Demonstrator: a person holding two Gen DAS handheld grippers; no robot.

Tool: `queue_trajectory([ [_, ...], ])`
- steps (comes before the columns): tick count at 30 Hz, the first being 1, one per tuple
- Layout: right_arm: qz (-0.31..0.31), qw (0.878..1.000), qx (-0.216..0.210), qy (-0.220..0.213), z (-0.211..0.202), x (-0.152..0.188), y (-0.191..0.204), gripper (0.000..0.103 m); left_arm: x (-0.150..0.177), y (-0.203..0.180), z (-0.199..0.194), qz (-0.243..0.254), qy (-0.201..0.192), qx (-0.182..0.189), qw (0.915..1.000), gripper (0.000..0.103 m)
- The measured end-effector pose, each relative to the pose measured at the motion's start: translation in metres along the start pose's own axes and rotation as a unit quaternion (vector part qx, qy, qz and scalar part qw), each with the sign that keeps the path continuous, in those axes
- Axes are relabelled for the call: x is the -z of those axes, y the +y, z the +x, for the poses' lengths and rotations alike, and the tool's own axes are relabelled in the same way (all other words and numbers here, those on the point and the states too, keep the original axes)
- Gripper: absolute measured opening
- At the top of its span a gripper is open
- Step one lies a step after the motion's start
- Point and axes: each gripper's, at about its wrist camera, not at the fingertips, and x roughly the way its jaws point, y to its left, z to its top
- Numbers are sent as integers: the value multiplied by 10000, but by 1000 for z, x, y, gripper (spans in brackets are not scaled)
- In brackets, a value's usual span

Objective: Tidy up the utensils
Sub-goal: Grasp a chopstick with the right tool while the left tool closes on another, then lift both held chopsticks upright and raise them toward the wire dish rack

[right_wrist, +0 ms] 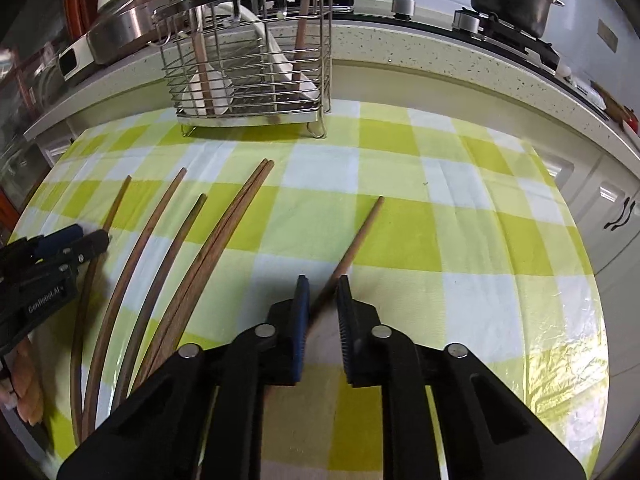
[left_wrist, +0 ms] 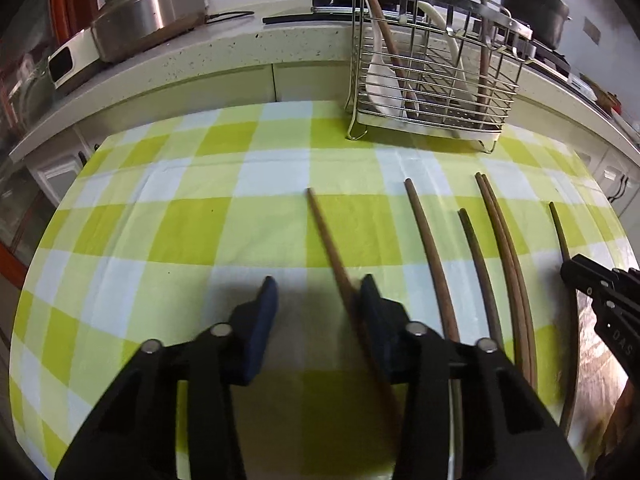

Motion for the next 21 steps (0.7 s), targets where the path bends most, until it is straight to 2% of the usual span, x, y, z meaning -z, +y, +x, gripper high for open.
queue_trajectory([
  [2,23,10000,-31,32,-2,1,0,15,1,2,-3,27,-5,66,10000,26],
  [7,-27,10000,33,23,-3,3,6,16,4,-6,-7,177,5,133,9998,23],
  [8,-81,10000,34,9,-3,3,8,16,5,-8,-8,209,-10,136,9997,18],
  [10,-141,9999,49,-3,-3,4,9,15,5,-10,-8,231,-18,164,9996,14],
  [15,-255,9996,-12,-87,-7,9,8,8,5,-6,-9,188,-2,299,9994,14],
  [18,-233,9996,-55,-147,-10,15,5,7,6,-8,-9,226,-49,250,9994,14],
  [21,-193,9996,-75,-171,-14,18,2,7,7,-12,-9,288,-84,283,9992,9],
])
